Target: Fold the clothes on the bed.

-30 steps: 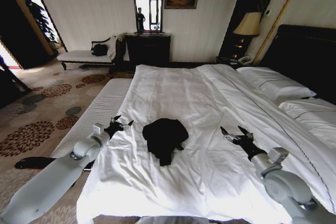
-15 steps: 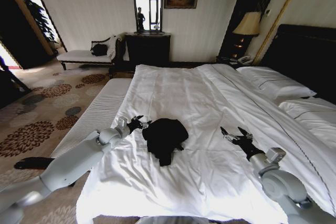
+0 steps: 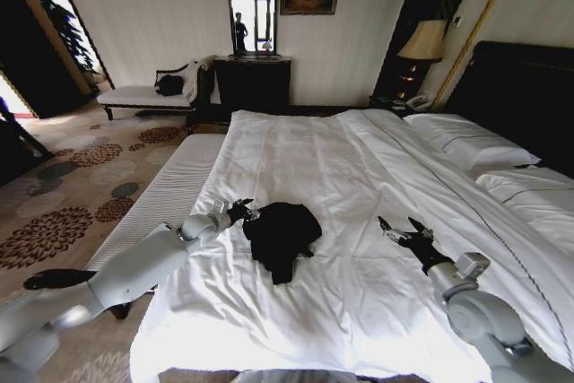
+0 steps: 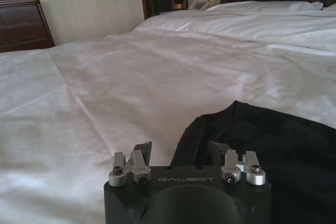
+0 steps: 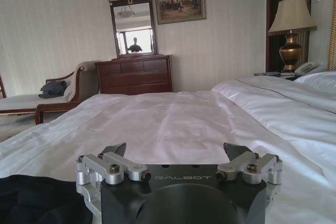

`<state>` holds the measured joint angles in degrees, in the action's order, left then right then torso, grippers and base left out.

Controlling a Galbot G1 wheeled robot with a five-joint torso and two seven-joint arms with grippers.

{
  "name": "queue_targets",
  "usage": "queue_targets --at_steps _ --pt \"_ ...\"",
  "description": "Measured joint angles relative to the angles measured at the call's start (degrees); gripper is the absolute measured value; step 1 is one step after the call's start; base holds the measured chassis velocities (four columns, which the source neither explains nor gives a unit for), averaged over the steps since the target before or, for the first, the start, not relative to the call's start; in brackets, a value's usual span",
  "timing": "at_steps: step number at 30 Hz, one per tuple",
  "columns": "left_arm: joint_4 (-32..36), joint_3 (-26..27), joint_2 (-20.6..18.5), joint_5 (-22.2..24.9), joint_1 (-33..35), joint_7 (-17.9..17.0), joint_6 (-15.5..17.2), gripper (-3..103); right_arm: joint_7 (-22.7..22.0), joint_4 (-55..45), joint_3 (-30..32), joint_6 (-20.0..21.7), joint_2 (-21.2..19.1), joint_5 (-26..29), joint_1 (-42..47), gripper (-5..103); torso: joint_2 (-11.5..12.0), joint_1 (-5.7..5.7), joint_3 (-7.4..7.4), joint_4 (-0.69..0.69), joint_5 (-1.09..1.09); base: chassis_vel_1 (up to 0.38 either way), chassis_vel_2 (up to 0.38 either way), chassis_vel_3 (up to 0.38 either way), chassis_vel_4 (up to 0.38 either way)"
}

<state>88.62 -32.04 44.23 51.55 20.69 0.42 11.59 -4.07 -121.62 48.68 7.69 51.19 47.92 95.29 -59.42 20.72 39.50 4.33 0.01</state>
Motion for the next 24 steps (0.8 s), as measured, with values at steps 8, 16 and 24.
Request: queue_targets --at_steps 8,16,24 --pt "-2.0 0.1 0.9 -1.5 0.8 0.0 0.1 60 0.0 -0.4 0.2 -0.1 0.1 0.4 0.2 100 0.0 -0.01 0.0 0.0 -0.01 0.0 0.0 0.0 0.0" --pt "-3.8 0.7 2.9 -2.2 1.3 0.0 0.2 49 -0.1 -1.2 0.3 -0.1 0.5 0.8 0.3 100 0.0 0.0 0.0 0.01 0.0 0.0 0.0 0.0 0.0" --pt "-5.2 0.6 3.8 -2.7 1.3 0.0 0.2 23 -0.2 -1.6 0.9 -0.1 0.5 1.3 1.0 100 0.0 0.0 0.0 0.02 0.0 0.0 0.0 0.0 0.0"
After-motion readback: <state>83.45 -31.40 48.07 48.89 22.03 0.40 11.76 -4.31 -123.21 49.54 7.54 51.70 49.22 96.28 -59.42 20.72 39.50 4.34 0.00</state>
